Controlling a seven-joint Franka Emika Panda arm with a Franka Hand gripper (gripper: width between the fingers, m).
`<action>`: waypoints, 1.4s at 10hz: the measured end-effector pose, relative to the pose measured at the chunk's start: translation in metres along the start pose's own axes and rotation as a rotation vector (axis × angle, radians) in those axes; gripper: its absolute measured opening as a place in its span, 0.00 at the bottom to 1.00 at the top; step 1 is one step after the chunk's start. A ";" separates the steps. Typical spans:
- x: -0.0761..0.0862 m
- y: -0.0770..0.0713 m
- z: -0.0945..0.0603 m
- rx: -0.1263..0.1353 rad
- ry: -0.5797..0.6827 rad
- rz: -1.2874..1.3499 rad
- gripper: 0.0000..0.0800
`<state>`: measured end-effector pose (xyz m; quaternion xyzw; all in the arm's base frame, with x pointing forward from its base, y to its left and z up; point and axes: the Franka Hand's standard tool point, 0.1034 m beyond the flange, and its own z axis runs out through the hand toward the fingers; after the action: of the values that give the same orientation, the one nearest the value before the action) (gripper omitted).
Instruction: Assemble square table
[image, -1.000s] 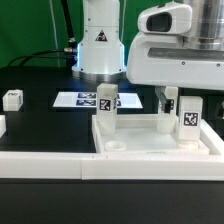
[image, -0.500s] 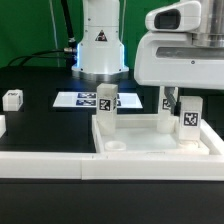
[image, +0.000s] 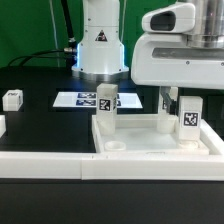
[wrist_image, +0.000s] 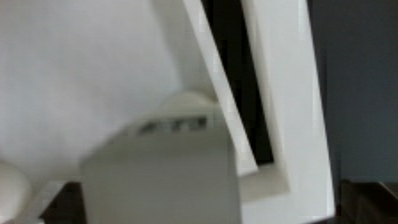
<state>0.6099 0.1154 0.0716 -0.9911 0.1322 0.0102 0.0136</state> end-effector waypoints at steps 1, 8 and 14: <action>-0.001 0.000 0.001 -0.001 -0.001 -0.001 0.81; -0.001 0.000 0.001 0.000 -0.002 0.018 0.36; 0.000 -0.009 0.003 0.036 0.021 0.611 0.36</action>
Offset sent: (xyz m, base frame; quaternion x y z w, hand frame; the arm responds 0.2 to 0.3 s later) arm 0.0000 0.0000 0.0000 0.0000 0.0000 0.0000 1.0000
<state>0.6122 0.1243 0.0693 -0.9051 0.4243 0.0014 0.0262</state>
